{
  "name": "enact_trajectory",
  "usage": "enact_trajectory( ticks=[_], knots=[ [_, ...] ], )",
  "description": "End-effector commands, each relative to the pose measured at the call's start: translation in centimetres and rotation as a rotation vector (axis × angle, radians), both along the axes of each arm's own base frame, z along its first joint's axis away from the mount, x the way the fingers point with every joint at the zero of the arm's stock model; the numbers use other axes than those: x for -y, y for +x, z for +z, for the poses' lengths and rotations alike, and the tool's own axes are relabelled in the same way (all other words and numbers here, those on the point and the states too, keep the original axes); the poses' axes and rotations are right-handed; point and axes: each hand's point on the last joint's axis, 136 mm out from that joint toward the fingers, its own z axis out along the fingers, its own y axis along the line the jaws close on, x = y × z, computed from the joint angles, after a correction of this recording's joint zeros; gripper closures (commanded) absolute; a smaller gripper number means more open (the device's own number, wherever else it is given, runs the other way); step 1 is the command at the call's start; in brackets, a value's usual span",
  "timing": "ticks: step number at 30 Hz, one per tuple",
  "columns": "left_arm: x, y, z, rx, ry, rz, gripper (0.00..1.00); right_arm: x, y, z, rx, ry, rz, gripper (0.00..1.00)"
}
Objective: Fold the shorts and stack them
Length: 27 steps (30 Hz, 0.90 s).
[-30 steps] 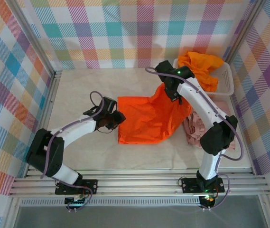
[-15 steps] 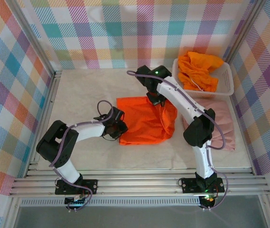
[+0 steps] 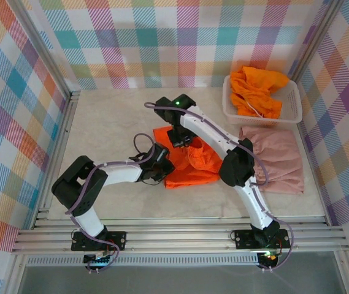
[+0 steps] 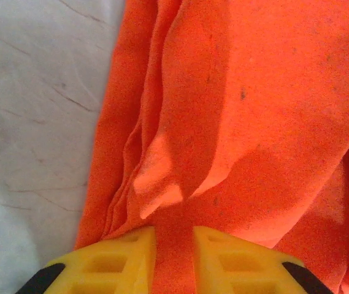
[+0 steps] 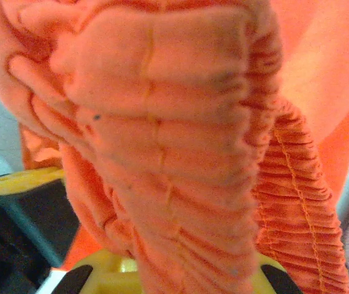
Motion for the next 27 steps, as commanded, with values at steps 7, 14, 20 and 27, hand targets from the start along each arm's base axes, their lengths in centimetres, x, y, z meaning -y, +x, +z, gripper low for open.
enact_trajectory(
  ticks=[7,14,20,27],
  knots=[
    [-3.1,-2.9,-0.1,-0.048,0.071,0.087,0.49,-2.8,0.6,-2.3,-0.045,0.111,-0.086,0.92],
    [-5.7,-3.2,4.3,0.036,0.091,0.157,0.23,-2.5,1.9,-3.0,-0.035,0.134,-0.140,0.87],
    [-10.1,-4.0,8.8,0.145,0.132,0.280,0.05,-6.0,1.1,-3.6,-0.109,0.295,-0.157,0.73],
    [-13.6,-4.5,14.0,0.300,0.136,0.359,0.00,-15.3,-1.8,-1.2,-0.384,0.800,-0.122,0.53]
  ],
)
